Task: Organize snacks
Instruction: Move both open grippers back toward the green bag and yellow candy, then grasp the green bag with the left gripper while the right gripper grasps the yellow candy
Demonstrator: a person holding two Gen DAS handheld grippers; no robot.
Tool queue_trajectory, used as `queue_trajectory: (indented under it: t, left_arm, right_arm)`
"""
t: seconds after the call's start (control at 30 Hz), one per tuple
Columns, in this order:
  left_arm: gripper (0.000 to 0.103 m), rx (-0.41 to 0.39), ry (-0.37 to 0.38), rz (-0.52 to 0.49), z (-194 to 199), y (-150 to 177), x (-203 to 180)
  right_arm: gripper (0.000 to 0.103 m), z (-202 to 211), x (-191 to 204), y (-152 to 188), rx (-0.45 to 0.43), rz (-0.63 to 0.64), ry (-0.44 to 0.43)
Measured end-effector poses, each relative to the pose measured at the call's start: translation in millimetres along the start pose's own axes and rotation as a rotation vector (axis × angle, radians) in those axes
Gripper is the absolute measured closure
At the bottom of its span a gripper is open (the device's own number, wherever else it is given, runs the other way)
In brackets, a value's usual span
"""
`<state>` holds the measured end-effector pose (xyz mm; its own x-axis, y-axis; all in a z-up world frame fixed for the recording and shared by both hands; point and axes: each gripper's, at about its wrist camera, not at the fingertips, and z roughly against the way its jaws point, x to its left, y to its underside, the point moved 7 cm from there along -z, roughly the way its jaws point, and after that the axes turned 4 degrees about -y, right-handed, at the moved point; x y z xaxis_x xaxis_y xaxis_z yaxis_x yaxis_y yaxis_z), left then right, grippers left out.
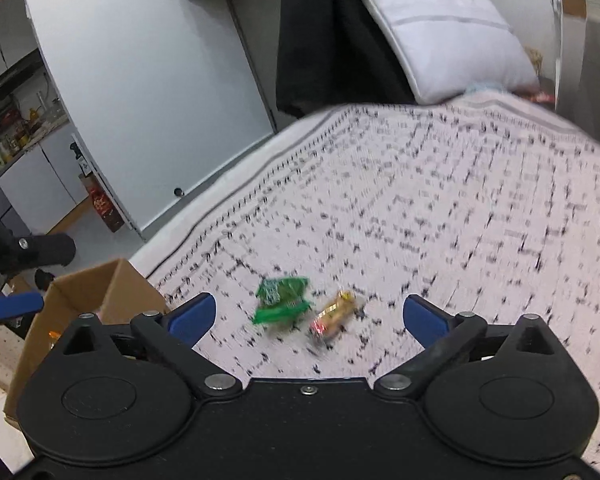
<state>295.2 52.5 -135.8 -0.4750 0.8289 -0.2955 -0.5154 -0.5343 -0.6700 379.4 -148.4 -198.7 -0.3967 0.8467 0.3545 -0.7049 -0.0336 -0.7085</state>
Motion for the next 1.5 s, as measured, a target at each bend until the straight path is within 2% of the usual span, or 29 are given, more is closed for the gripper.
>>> queue_trajectory:
  t: [0.1,0.2,0.47,0.53,0.77,0.83,0.9,1.0,1.17,1.5]
  left_arm:
    - [0.009,0.004,0.004,-0.012,-5.9,4.5,-9.7]
    - [0.011,0.02,0.021,-0.019,-12.4,7.1,-22.9]
    - [0.018,0.002,0.015,-0.048,-33.3,6.8,-55.6]
    - [0.023,0.015,0.013,-0.047,-42.1,10.1,-60.0]
    - [0.03,0.069,-0.002,-0.063,-68.3,27.1,-71.7]
    - [0.032,0.08,0.002,-0.067,-73.7,30.3,-75.3]
    - [0.032,0.086,0.005,-0.077,-78.8,34.2,-80.1]
    - [0.033,0.101,0.012,-0.079,-86.0,40.2,-86.4]
    - [0.033,0.125,0.008,-0.077,-96.2,49.6,-91.8]
    - [0.035,0.161,-0.028,-0.063,-115.7,63.6,-88.0]
  right_arm:
    - [0.014,-12.0,-4.6,4.4,0.016,0.027,0.016]
    - [0.024,-25.3,-13.1,8.2,0.045,-0.002,0.012]
    - [0.027,-54.3,-18.9,19.0,0.092,-0.032,-0.003]
    - [0.027,-58.1,-18.1,19.7,0.093,-0.028,-0.004]
    - [0.041,-67.3,-21.1,18.8,0.096,-0.011,0.013]
    - [0.048,-67.6,-21.5,19.1,0.107,-0.011,0.006]
    - [0.062,-68.0,-22.9,19.8,0.116,-0.009,0.004]
    - [0.078,-67.3,-28.4,20.1,0.127,-0.013,0.016]
    - [0.08,-63.8,-34.9,18.6,0.135,-0.039,0.027]
    - [0.08,-56.5,-52.9,12.1,0.116,-0.048,0.124]
